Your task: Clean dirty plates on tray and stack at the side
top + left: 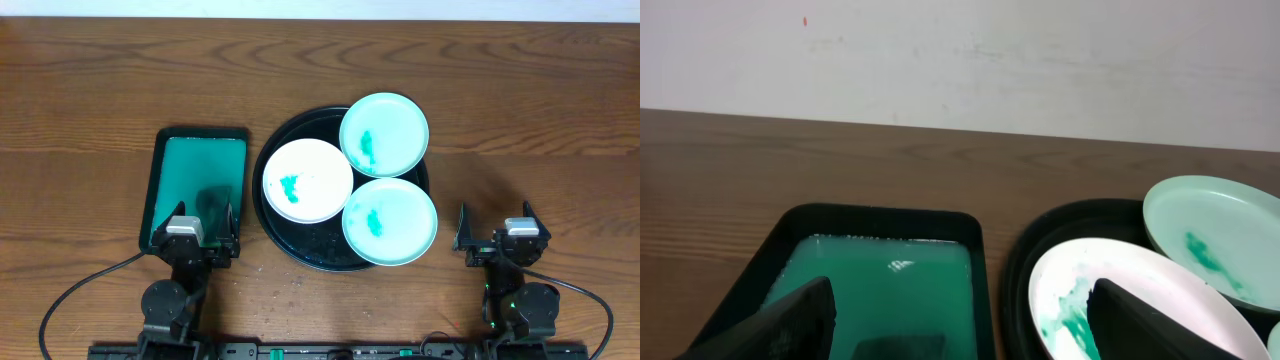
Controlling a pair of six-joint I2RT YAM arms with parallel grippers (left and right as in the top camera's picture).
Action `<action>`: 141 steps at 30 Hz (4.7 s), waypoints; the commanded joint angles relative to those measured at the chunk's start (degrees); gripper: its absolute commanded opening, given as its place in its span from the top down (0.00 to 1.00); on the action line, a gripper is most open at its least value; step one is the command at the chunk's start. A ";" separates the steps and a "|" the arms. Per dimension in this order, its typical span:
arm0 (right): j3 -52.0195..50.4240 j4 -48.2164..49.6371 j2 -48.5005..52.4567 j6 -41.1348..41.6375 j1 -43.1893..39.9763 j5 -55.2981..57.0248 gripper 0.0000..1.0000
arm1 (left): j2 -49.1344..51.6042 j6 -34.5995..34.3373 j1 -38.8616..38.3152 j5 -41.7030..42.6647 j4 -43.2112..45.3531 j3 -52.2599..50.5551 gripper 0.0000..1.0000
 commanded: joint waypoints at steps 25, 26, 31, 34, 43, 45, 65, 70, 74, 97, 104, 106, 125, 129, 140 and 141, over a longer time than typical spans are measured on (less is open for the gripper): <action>-0.07 -0.20 0.02 -0.35 0.79 0.55 0.01 | -0.35 0.74 -0.17 -2.47 -2.75 -0.63 0.19; -0.07 -0.20 0.02 -0.35 0.79 0.52 0.01 | -0.35 0.74 -0.17 -2.47 -2.75 -0.63 0.19; -0.07 -0.20 0.02 -0.35 0.79 0.52 0.01 | -0.35 0.74 -0.17 -2.47 -2.75 -0.63 0.19; -0.07 -0.20 0.02 -0.35 0.79 0.55 0.01 | -0.35 0.74 -0.17 -2.47 -2.75 -0.63 0.19; -0.07 -0.20 0.02 -0.35 0.79 0.55 0.01 | -0.35 0.74 -0.17 -2.47 -2.75 -0.63 0.19; -0.07 -0.20 0.02 -0.35 0.79 0.55 0.01 | -0.35 0.74 -0.17 -2.47 -2.75 -0.63 0.19; -0.07 -0.20 0.02 -0.35 0.79 0.55 0.01 | -0.28 -0.81 -0.17 -1.53 -2.80 -0.63 0.19; -0.07 -0.20 0.02 -0.35 0.79 0.52 0.01 | 0.00 -0.79 -0.17 5.14 -4.15 0.70 0.19; -0.07 -0.20 0.02 -0.35 0.79 0.55 0.01 | 2.80 -0.76 -0.15 5.68 -10.69 5.60 0.19; -0.07 -0.20 0.02 -0.35 0.79 0.55 0.01 | 72.30 -2.10 -0.17 14.82 -85.48 85.46 0.19; -0.07 -0.20 0.02 -0.35 0.79 0.55 0.01 | 77.66 -2.08 -0.17 15.56 -86.16 86.05 0.19; -0.07 -0.20 0.02 -0.35 0.79 0.52 0.01 | 78.60 -2.08 -0.17 15.58 -86.16 86.05 0.19; -0.04 2.43 0.02 0.17 0.79 -0.31 0.01 | 80.65 -2.05 -0.17 15.54 -85.99 86.05 0.19; 1.07 5.38 0.02 5.14 0.79 -12.24 0.01 | 80.65 -2.05 -0.17 15.54 -85.94 86.05 0.19; 25.73 -16.65 15.93 8.92 0.79 -23.80 0.01 | 80.65 -2.05 -0.17 15.56 -84.59 86.05 0.19; 28.70 -19.10 19.23 8.57 0.79 -24.17 0.01 | 80.65 -2.05 -0.17 15.56 -84.43 86.05 0.19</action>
